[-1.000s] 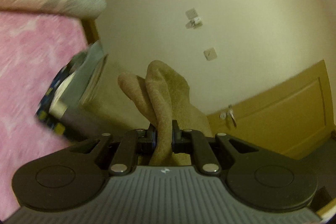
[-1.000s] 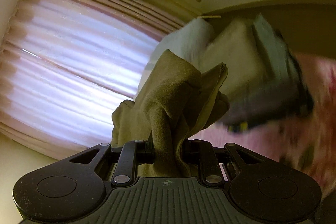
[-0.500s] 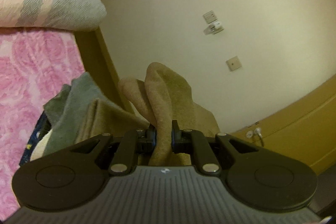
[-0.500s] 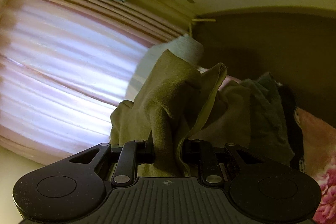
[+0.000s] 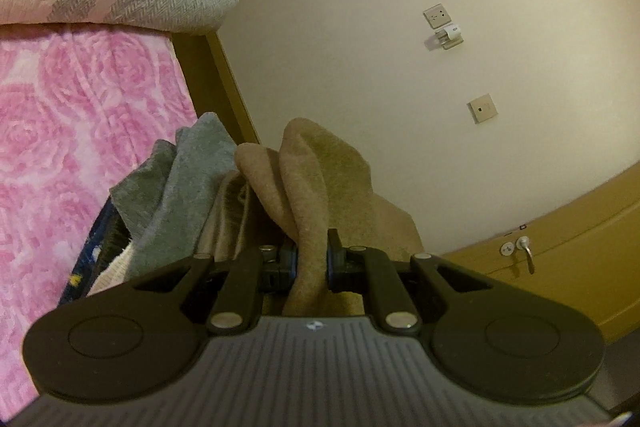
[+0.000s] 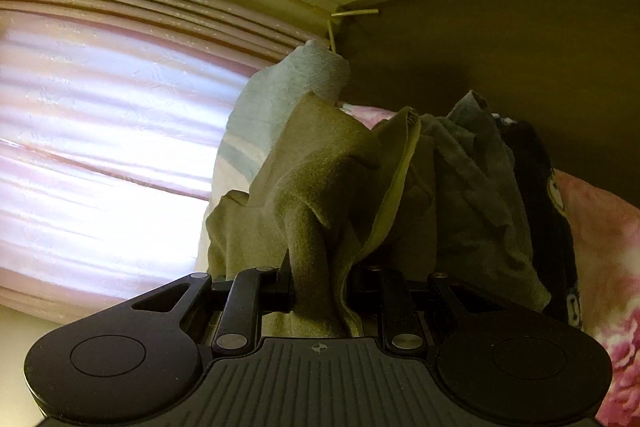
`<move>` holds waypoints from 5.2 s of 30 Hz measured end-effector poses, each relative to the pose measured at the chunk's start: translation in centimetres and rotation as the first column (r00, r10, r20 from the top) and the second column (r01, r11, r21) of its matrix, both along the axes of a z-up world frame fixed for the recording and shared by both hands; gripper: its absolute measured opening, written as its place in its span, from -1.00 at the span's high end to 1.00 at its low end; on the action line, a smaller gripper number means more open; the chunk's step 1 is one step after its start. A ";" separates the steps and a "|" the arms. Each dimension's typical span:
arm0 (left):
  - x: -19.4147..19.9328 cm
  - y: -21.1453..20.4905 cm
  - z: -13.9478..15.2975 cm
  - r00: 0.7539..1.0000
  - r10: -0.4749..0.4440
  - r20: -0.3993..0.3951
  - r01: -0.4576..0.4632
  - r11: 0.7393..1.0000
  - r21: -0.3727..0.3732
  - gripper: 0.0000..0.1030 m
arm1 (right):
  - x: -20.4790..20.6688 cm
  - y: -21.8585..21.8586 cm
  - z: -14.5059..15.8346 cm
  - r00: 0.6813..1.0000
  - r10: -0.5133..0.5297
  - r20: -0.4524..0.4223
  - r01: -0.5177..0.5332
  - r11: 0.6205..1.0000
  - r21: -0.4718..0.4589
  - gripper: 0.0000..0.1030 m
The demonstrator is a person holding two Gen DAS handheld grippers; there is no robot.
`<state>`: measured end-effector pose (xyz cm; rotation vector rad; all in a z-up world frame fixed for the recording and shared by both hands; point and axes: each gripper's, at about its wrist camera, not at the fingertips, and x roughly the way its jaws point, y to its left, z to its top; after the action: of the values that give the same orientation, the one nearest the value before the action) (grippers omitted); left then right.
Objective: Fold clothes
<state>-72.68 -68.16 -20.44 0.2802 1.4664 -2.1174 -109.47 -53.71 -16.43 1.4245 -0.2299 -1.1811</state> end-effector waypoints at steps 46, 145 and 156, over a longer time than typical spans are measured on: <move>-4.4 1.2 4.6 0.911 0.216 0.352 -0.054 0.907 -0.418 0.96 | 8.4 4.4 4.9 0.643 -0.279 -0.713 0.199 0.960 -0.195 0.12; 11.2 36.5 15.9 0.688 -0.003 0.726 0.329 0.892 -0.309 -0.12 | 36.4 35.9 14.4 0.652 -0.149 -0.744 0.268 0.963 0.041 0.10; 7.9 36.0 13.8 0.665 0.051 0.745 0.300 0.895 -0.329 -0.13 | 33.7 33.9 12.5 0.664 -0.052 -0.746 0.217 0.968 0.125 0.10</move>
<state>-64.77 -32.15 -6.68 0.9696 0.4859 -1.9793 -75.73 -19.78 -3.90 0.9868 0.3830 -1.8614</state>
